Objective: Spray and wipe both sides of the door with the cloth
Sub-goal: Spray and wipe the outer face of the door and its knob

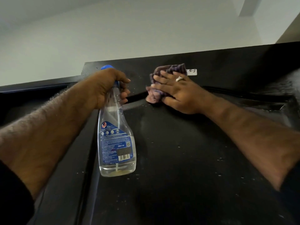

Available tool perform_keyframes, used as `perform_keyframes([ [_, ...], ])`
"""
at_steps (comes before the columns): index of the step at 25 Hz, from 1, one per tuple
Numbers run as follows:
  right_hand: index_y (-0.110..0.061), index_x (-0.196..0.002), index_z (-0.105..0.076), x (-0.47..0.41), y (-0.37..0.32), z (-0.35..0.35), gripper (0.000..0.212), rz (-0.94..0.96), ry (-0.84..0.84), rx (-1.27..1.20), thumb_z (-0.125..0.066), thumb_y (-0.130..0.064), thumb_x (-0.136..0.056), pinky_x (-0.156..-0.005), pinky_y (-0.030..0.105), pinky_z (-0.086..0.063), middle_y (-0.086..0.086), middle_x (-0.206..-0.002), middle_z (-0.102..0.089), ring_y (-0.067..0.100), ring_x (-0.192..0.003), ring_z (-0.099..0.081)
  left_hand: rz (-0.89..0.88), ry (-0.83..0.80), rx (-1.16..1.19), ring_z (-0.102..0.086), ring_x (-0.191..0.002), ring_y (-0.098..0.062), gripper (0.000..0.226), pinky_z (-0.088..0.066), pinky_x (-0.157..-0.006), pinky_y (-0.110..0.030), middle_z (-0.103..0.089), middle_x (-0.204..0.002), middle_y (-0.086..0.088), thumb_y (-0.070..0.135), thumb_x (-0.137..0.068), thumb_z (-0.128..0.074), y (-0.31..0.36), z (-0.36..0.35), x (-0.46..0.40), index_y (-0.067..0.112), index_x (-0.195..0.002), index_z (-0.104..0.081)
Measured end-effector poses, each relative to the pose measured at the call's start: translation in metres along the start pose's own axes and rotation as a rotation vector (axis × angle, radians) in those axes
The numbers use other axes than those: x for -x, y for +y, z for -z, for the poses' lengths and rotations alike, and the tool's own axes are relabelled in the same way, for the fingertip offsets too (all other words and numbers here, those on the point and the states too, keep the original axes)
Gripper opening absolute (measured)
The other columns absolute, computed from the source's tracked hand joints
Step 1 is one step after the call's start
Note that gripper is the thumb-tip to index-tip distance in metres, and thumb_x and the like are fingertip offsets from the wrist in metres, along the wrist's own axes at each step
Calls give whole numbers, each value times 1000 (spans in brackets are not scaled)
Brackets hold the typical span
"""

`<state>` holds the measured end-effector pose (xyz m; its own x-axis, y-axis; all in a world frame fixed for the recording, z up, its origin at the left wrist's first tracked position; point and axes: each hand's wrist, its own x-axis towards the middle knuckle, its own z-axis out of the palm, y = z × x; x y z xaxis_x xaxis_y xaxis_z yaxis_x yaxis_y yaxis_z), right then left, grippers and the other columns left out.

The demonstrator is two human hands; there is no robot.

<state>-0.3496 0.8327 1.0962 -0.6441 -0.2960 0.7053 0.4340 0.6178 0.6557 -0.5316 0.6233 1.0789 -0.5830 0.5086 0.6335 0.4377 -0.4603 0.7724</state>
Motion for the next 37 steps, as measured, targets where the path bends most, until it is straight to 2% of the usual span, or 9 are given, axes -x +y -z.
perform_keyframes([
  [2, -36, -166, -35, 15, 18, 1, 70, -23, 71, 38, -33, -56, -99, -135, 43, -4, -7, -178, -20, 14, -166, -9, -7, -12, 9, -63, -50, -15, 11, -61, -60, -33, -69, -72, -9, 17, -84, -74, 0, 17, -2, 11, -82, -64],
  [8, -17, -170, -24, -87, -25, -8, 76, -791, 265, 26, -30, -52, -103, -132, 57, 2, 16, -179, -10, 37, -166, -3, 2, 4, 27, -63, -51, -16, 9, -61, -60, -34, -68, -73, -10, 14, -86, -71, -12, 70, -10, 10, -85, -63],
  [13, -29, -173, -10, -116, -87, -25, 71, -206, 15, 91, -26, -57, -110, -133, 45, 8, 0, -181, 2, 20, -167, 9, -8, 21, 30, -62, -49, -16, 8, -60, -58, -33, -66, -71, -9, 12, -88, -69, -22, 104, -16, 9, -87, -61],
  [17, -38, -169, -22, -63, -44, -19, 69, 136, -20, 102, -29, -60, -104, -134, 40, 0, -10, -179, -9, 11, -166, 1, 7, 34, 23, -61, -47, -15, 8, -60, -56, -31, -66, -69, -10, 12, -90, -67, -28, 127, -14, 9, -86, -61],
  [20, -36, -168, -28, -54, -6, -10, 72, -199, 154, 79, -32, -62, -100, -134, 49, -9, 1, -178, -22, 24, -166, -14, 7, 29, 18, -60, -47, -16, 9, -60, -55, -30, -66, -69, -10, 12, -90, -67, -30, 136, -14, 9, -85, -61],
  [24, -18, -171, -21, -123, -49, -12, 75, -794, 221, 19, -32, -51, -105, -132, 55, 3, 14, -180, -8, 35, -166, -1, -17, 29, 31, -61, -47, -16, 8, -60, -56, -32, -66, -72, -12, 10, -89, -68, -28, 139, -19, 8, -83, -62],
  [26, -14, -171, -17, -149, -85, -21, 75, -721, 210, 22, -32, -50, -107, -132, 57, 3, 17, -179, -5, 38, -166, 1, -29, 38, 37, -61, -48, -16, 9, -59, -56, -32, -67, -72, -12, 10, -87, -69, -27, 142, -21, 8, -83, -62],
  [33, -39, -169, -21, -137, -138, -40, 74, 256, -116, 64, -21, -62, -99, -133, 38, 6, -11, -179, -5, 12, -166, 4, -5, 69, 44, -61, -49, -18, 5, -56, -53, -32, -67, -74, -14, 8, -87, -66, -31, 168, -11, 5, -86, -63],
  [37, -37, -169, -23, -148, -94, -33, 81, 31, 21, 103, -14, -67, -94, -134, 43, -1, -7, -179, -11, 15, -167, -3, 29, 76, 59, -59, -46, -18, 4, -56, -50, -28, -65, -68, -13, 6, -88, -64, -35, 188, -2, 3, -89, -63],
])
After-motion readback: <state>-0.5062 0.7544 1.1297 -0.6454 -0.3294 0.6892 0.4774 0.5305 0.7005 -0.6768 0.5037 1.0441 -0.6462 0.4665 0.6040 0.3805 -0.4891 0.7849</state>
